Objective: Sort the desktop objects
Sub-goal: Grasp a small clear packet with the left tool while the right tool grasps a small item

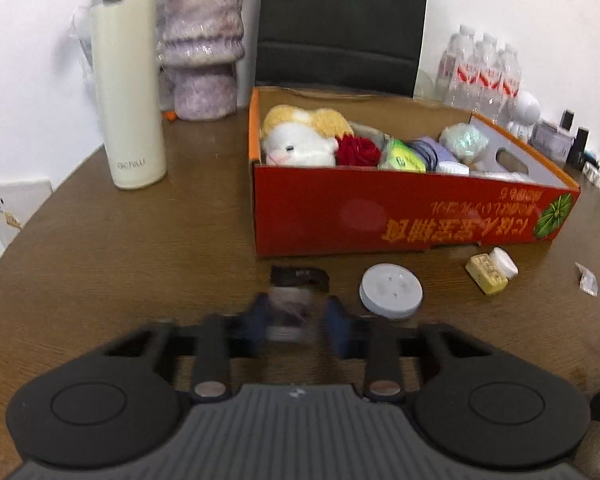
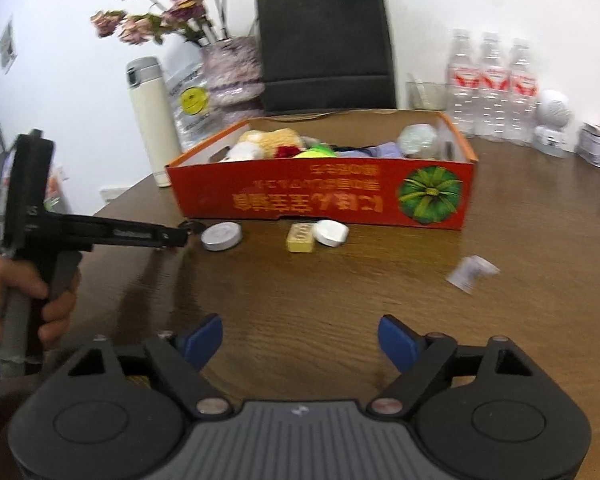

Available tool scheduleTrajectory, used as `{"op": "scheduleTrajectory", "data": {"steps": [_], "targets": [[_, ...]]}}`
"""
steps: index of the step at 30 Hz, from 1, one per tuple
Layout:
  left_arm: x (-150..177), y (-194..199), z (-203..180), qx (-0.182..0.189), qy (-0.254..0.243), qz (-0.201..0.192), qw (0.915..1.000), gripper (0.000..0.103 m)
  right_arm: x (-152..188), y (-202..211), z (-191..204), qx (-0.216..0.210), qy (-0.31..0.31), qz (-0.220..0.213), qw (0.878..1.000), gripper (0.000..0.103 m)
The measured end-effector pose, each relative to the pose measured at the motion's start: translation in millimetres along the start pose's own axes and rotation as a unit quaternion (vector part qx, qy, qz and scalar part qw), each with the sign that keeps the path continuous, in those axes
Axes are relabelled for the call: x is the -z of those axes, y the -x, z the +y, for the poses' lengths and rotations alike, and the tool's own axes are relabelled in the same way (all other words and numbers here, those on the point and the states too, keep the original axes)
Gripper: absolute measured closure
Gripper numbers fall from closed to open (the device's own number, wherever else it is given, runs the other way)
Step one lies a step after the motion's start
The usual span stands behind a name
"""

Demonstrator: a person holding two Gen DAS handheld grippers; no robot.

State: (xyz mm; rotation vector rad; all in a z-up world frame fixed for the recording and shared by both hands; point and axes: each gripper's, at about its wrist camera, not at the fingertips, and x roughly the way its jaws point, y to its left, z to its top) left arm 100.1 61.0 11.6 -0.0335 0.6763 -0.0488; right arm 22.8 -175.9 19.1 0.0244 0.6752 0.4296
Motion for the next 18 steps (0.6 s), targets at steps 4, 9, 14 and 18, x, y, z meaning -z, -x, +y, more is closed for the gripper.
{"op": "scheduleTrajectory", "data": {"steps": [4, 9, 14, 18], "targets": [[4, 10, 8, 0.031, 0.016, -0.006, 0.9994, 0.081, -22, -20, 13, -0.023, 0.033, -0.009, 0.999, 0.027], [4, 32, 49, 0.0, 0.094, -0.06, 0.9938, 0.081, -69, -66, 44, -0.068, 0.082, -0.016, 0.994, 0.047], [6, 36, 76, -0.033, 0.148, -0.068, 0.986, 0.081, -96, -132, 86, -0.107, 0.169, 0.031, 0.979, 0.063], [5, 36, 70, -0.031, 0.135, -0.071, 0.9879, 0.081, -103, -161, 98, -0.113, 0.174, 0.046, 0.977, 0.073]]}}
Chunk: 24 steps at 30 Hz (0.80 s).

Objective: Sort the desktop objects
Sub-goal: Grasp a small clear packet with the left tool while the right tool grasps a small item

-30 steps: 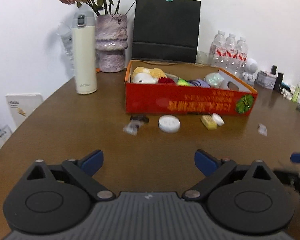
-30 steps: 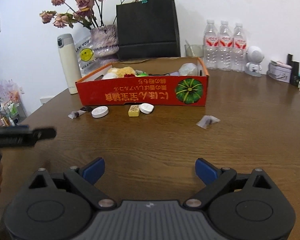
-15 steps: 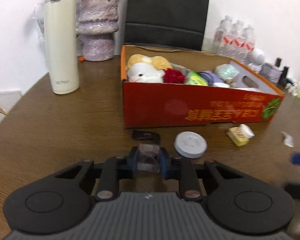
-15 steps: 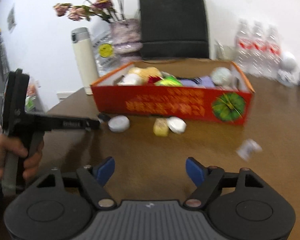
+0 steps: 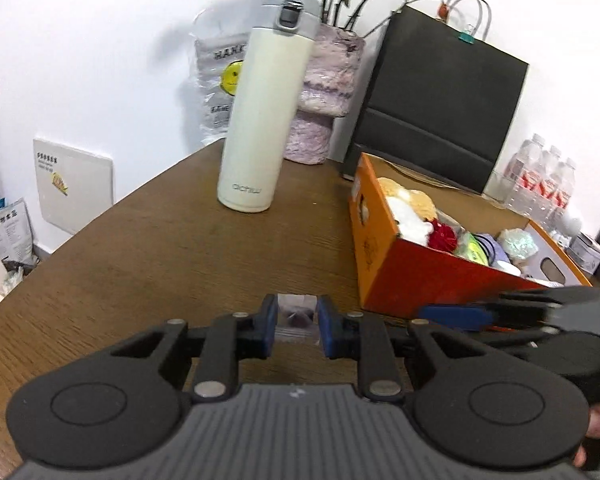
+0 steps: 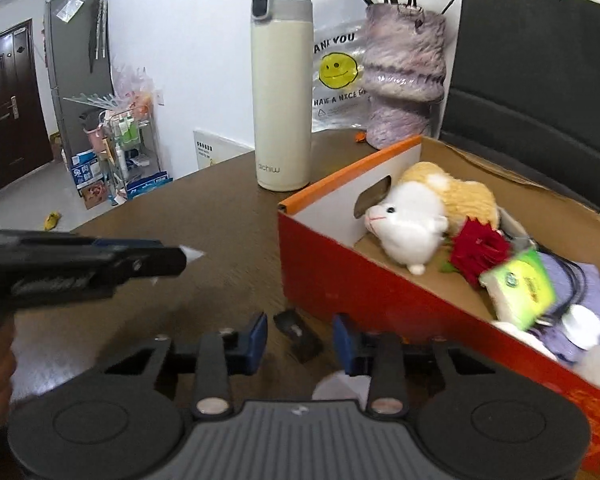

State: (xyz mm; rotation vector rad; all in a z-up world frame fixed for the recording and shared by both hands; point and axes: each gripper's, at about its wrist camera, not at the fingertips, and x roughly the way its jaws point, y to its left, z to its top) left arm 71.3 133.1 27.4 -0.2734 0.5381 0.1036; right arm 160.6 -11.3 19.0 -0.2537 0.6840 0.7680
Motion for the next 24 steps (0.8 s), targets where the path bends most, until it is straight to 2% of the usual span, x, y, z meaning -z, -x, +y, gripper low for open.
{"op": "scheduleTrajectory", "data": {"steps": [3, 4, 5, 12, 15, 18, 21, 24], "targets": [[-1, 5, -1, 0.008, -0.003, -0.005, 1.0, 0.081, 0, -11, 2, 0.001, 0.001, 0.013, 1.0, 0.077], [-1, 5, 0, 0.011, -0.002, -0.006, 0.9999, 0.08, 2, -11, 3, 0.002, 0.003, 0.011, 1.0, 0.083], [-2, 4, 0, 0.014, -0.001, -0.005, 0.9999, 0.08, 4, -10, 5, 0.001, 0.003, 0.009, 1.0, 0.093], [-1, 2, -3, 0.021, -0.006, -0.004, 0.9997, 0.08, 15, 5, 26, 0.01, -0.001, 0.012, 1.0, 0.093], [3, -7, -6, 0.021, -0.021, 0.015, 0.9995, 0.08, 22, 43, 29, 0.025, -0.015, -0.018, 0.999, 0.094], [8, -7, -2, 0.017, -0.012, 0.044, 0.9988, 0.08, 41, 100, 27, 0.064, -0.024, -0.048, 0.997, 0.094], [16, 10, -11, 0.019, -0.019, 0.05, 0.9984, 0.081, 78, 147, 11, 0.111, -0.065, -0.06, 0.99, 0.093], [25, 29, -29, 0.031, -0.031, 0.057, 0.9974, 0.081, 116, 178, -11, 0.127, -0.127, -0.074, 0.981, 0.093]]}}
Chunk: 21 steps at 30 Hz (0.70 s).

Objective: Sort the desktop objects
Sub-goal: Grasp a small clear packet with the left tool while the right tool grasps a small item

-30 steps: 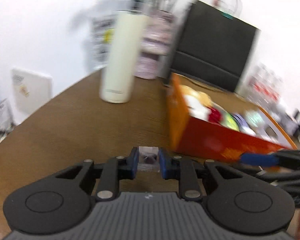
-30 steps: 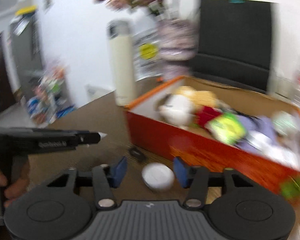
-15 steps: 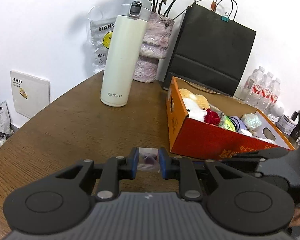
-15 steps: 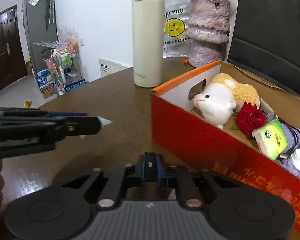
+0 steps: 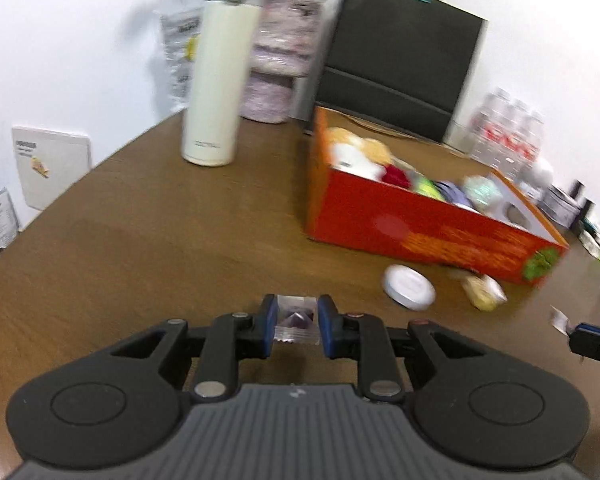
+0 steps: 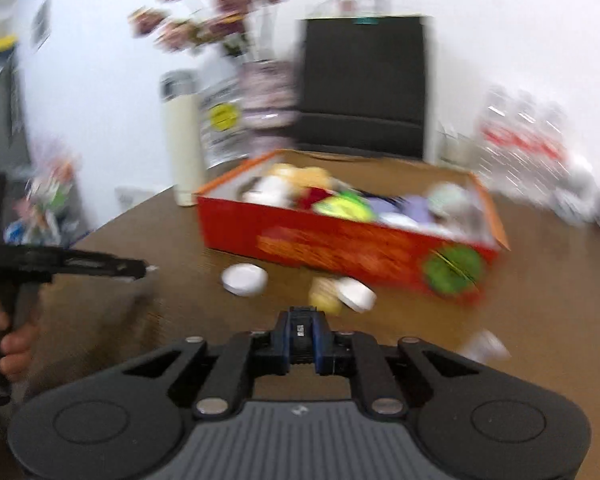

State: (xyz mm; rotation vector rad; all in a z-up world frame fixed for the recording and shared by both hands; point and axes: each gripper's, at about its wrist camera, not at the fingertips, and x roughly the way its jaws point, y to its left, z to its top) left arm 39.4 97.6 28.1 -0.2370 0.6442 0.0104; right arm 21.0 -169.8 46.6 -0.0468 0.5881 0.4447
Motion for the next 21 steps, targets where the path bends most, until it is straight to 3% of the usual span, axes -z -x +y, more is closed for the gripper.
{"op": "scheduleTrajectory", "data": {"steps": [6, 15, 21], "targets": [[18, 25, -42, 0.002, -0.027, 0.015, 0.9995, 0.081, 18, 37, -24, -0.002, -0.027, -0.021, 0.999, 0.093], [23, 69, -91, -0.035, -0.068, -0.002, 0.9971, 0.08, 38, 70, -34, -0.036, -0.04, -0.062, 0.997, 0.093], [20, 85, -123, -0.035, -0.09, -0.015, 0.9952, 0.08, 54, 92, -51, -0.037, -0.056, -0.079, 0.995, 0.093]]}}
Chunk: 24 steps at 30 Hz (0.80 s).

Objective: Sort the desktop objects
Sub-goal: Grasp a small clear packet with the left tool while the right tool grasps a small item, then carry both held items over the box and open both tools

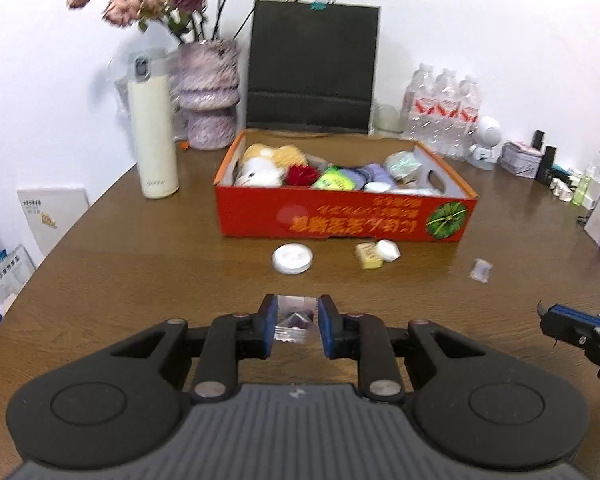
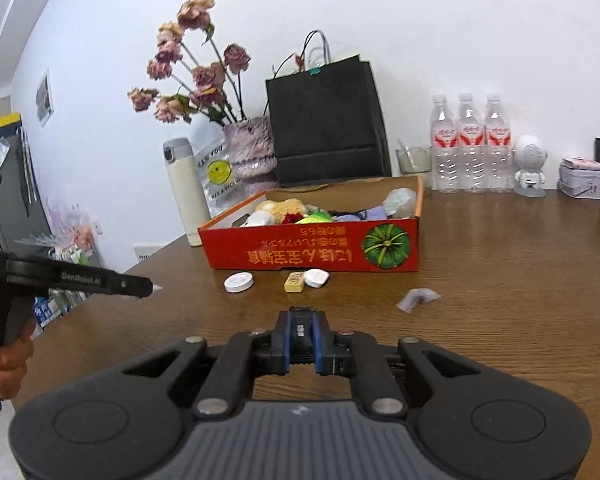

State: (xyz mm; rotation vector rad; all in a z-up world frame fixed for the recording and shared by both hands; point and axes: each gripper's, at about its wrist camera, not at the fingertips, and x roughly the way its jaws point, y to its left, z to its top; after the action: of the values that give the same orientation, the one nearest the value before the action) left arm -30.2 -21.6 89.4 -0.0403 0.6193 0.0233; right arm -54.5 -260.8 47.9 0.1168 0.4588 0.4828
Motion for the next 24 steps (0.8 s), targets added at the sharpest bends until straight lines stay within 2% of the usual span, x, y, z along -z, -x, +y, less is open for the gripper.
{"op": "scheduleTrajectory", "data": {"steps": [7, 16, 20, 24], "targets": [[6, 0, -15, 0.014, -0.006, -0.001, 0.9999, 0.08, -1, 19, -14, 0.015, -0.013, -0.022, 1.0, 0.093], [4, -19, 17, 0.024, 0.026, -0.006, 0.9993, 0.081, -8, -7, 0, 0.015, -0.003, -0.009, 1.0, 0.093], [-12, -31, 32, 0.031, 0.034, -0.022, 0.9987, 0.081, -23, -30, 8, 0.017, 0.008, -0.004, 1.0, 0.093], [-48, -37, 39, 0.048, 0.027, -0.068, 0.9962, 0.081, -60, -47, 11, 0.005, 0.019, -0.024, 1.0, 0.093]]}}
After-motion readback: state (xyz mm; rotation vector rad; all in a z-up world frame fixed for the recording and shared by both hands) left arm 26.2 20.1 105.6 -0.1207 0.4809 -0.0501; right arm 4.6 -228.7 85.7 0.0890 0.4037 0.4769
